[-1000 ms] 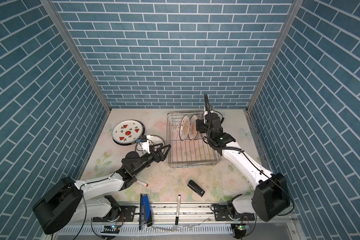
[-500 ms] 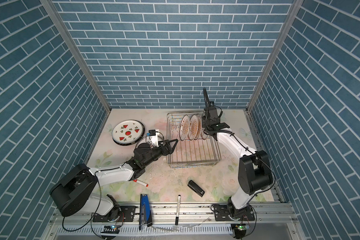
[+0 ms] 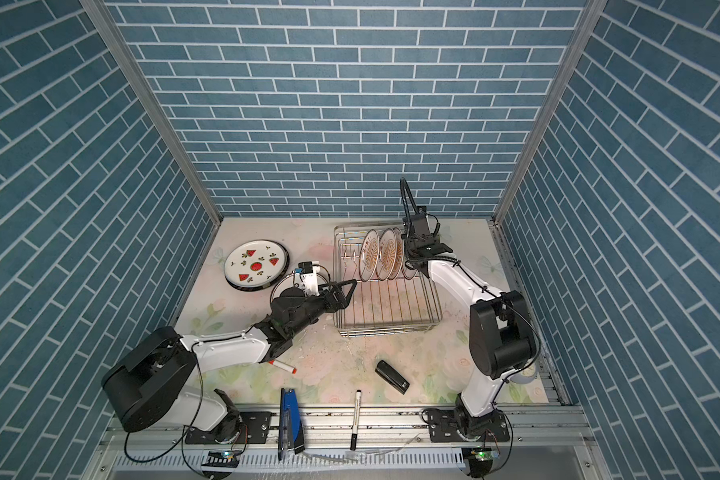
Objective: Unload the plates from the dish rack
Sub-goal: 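Draw the left gripper back toward the rack while right reaches the rack plates, then grasp the next red-lettered plate in the rack with the right gripper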
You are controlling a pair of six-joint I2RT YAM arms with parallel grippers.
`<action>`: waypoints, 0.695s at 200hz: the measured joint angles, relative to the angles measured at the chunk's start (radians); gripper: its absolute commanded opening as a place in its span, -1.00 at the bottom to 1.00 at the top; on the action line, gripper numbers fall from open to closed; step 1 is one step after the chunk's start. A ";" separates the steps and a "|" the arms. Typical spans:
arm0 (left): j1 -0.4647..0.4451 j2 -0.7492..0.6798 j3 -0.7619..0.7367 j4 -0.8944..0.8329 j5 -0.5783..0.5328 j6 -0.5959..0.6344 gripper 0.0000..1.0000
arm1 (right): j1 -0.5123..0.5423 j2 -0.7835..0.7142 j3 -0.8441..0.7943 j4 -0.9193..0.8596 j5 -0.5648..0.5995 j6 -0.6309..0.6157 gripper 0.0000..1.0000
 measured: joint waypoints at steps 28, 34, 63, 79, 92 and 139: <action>0.000 0.016 0.006 -0.001 0.003 -0.007 0.99 | 0.012 0.000 0.000 -0.010 0.043 -0.002 -0.88; 0.000 0.017 0.006 -0.001 0.003 -0.007 0.99 | 0.016 0.000 0.000 -0.011 0.056 0.000 -0.89; -0.001 0.017 0.006 -0.001 0.002 -0.008 0.99 | 0.023 0.000 -0.002 -0.016 0.087 0.005 -0.92; -0.001 0.018 0.006 -0.001 0.002 -0.008 0.99 | 0.024 -0.002 -0.004 -0.016 0.093 0.008 -1.00; -0.001 0.018 0.006 -0.001 0.002 -0.009 0.99 | 0.024 -0.008 -0.011 -0.012 0.097 0.008 -1.00; -0.001 0.019 0.006 -0.002 0.002 -0.010 0.99 | 0.040 -0.023 -0.039 0.025 0.128 -0.010 -1.00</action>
